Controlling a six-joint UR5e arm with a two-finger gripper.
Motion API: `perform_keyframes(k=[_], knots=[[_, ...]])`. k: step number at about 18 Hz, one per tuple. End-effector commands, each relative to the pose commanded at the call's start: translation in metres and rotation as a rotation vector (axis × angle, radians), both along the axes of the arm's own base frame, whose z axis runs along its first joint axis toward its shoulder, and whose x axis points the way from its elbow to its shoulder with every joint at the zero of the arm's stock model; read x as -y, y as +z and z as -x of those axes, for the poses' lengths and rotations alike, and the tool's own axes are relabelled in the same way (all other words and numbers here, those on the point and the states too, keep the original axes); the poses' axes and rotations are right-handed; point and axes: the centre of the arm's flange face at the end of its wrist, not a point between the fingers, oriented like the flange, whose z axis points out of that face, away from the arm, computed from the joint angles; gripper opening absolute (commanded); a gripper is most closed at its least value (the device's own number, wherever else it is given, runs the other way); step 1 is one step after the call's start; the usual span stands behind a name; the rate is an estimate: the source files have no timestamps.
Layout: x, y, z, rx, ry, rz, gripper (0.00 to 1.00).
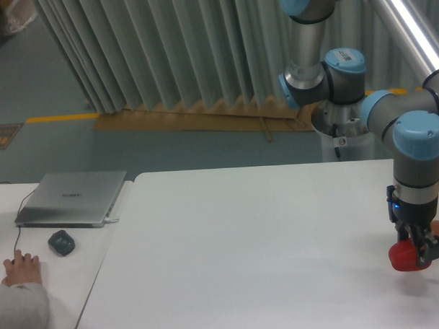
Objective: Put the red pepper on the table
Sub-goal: 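Set the red pepper down on the table and open the gripper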
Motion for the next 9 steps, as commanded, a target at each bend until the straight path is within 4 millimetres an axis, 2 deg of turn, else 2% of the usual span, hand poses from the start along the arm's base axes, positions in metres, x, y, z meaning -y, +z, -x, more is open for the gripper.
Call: perform_keyframes(k=[9], knots=[[0.000,-0.014,0.007,-0.036,0.003,0.032,0.60]])
